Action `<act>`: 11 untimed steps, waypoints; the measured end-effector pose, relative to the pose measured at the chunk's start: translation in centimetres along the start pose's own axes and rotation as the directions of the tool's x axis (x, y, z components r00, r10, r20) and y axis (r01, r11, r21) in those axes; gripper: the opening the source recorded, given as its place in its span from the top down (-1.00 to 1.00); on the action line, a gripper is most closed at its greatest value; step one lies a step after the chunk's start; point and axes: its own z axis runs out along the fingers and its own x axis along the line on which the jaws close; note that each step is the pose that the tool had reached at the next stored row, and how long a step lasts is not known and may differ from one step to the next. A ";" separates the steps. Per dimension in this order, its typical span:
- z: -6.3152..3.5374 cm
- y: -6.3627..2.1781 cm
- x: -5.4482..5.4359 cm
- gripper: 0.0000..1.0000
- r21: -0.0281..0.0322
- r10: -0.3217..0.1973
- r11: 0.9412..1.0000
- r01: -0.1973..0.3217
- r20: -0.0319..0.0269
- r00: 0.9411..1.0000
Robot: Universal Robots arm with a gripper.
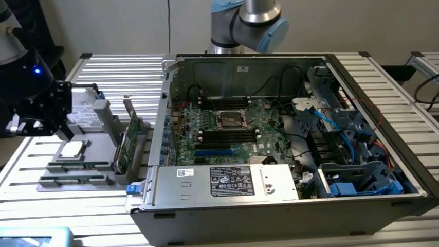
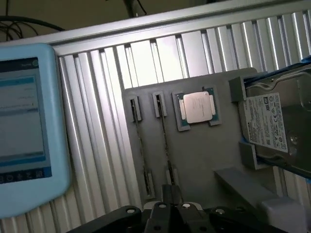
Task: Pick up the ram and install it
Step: 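Pick up the ram and move it above insertion slot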
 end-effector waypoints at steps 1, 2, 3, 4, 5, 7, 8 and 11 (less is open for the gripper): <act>0.00 0.00 0.0 0.79 0.001 -0.012 1.000 0.012 -0.010 1.000; 0.00 0.00 0.0 0.79 0.002 -0.024 1.000 0.024 -0.018 1.000; 0.01 -0.01 0.0 0.79 0.003 -0.039 0.999 0.039 -0.022 0.999; 0.01 -0.01 0.0 0.79 0.003 -0.056 0.998 0.056 -0.023 0.998; 0.01 -0.01 0.0 0.79 0.003 -0.075 0.997 0.075 -0.023 0.997; 0.03 0.00 0.0 0.79 0.002 -0.111 0.994 0.112 -0.023 0.994; 0.03 0.00 0.0 0.79 0.002 -0.129 0.992 0.129 -0.023 0.991; 0.05 0.00 0.0 0.79 0.001 -0.178 0.984 0.178 -0.022 0.984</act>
